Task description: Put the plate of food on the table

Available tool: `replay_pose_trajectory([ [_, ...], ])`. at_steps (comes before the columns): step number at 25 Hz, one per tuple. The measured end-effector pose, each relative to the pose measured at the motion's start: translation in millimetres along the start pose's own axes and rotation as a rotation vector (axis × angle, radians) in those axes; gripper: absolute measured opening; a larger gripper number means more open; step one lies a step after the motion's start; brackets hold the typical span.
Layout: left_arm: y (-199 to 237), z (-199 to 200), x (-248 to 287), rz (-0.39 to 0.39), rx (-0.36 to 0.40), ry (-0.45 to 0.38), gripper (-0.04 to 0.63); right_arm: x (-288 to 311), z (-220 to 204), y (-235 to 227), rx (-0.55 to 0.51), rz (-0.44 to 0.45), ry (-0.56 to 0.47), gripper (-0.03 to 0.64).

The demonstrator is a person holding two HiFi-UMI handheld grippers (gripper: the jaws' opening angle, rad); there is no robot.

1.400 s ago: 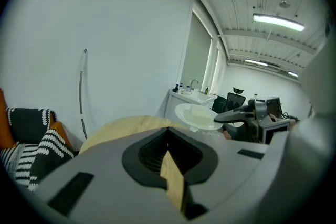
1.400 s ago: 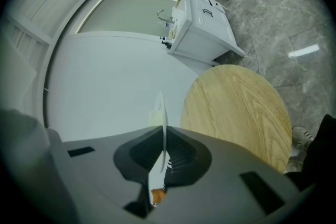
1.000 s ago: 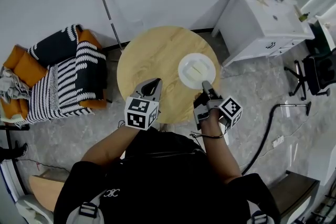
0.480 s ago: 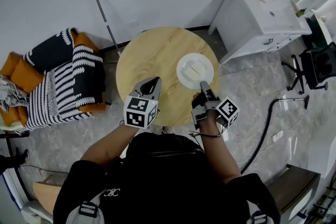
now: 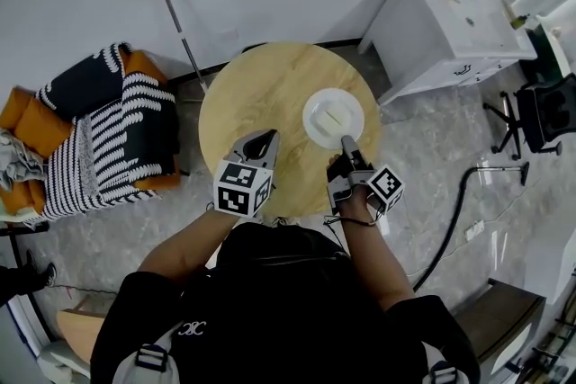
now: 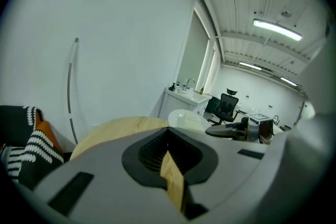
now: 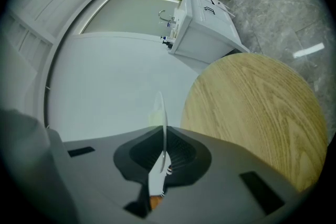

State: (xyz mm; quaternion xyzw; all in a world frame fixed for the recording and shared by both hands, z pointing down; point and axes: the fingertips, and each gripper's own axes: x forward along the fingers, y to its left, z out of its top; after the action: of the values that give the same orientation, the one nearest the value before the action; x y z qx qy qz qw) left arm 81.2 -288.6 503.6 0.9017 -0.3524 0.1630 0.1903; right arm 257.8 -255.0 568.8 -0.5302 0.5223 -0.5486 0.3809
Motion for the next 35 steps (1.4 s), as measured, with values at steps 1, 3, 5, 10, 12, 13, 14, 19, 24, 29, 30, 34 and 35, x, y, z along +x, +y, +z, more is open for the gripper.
replay_pose_trajectory([
  [1,0,1,1,-0.004,0.000,-0.002,0.008,2,0,-5,0.007,0.005,0.000,0.017],
  [3,0,2,2,-0.010,0.002,-0.007,0.008,7,0,-13,0.020,0.013,0.002,0.018],
  [5,1,2,3,-0.014,0.003,-0.009,0.008,12,-2,-18,0.024,0.012,0.010,0.018],
  [10,4,2,4,-0.025,-0.001,-0.013,0.008,28,-11,-38,0.013,-0.025,0.052,0.018],
  [12,6,2,2,-0.022,0.006,-0.015,0.008,34,-14,-43,0.000,-0.038,0.071,0.018],
  [13,7,2,2,-0.021,0.010,-0.018,0.008,37,-16,-46,0.000,-0.043,0.077,0.018],
  [14,7,2,1,-0.020,0.014,-0.021,0.008,40,-17,-49,0.002,-0.048,0.082,0.018],
  [19,7,4,-1,-0.017,0.039,-0.026,0.008,51,-24,-64,0.013,-0.085,0.102,0.018],
  [24,12,4,1,-0.006,0.030,-0.022,0.008,55,-27,-74,0.043,-0.090,0.114,0.018],
  [29,12,4,2,0.003,0.016,-0.022,0.008,59,-29,-83,0.046,-0.105,0.128,0.018],
  [30,12,5,1,0.005,0.016,-0.022,0.008,60,-28,-86,0.043,-0.111,0.130,0.018],
  [34,14,5,-1,0.018,0.016,-0.020,0.008,64,-28,-94,0.041,-0.137,0.140,0.018],
  [35,16,5,-3,0.024,0.013,-0.019,0.008,65,-29,-96,0.043,-0.142,0.143,0.018],
])
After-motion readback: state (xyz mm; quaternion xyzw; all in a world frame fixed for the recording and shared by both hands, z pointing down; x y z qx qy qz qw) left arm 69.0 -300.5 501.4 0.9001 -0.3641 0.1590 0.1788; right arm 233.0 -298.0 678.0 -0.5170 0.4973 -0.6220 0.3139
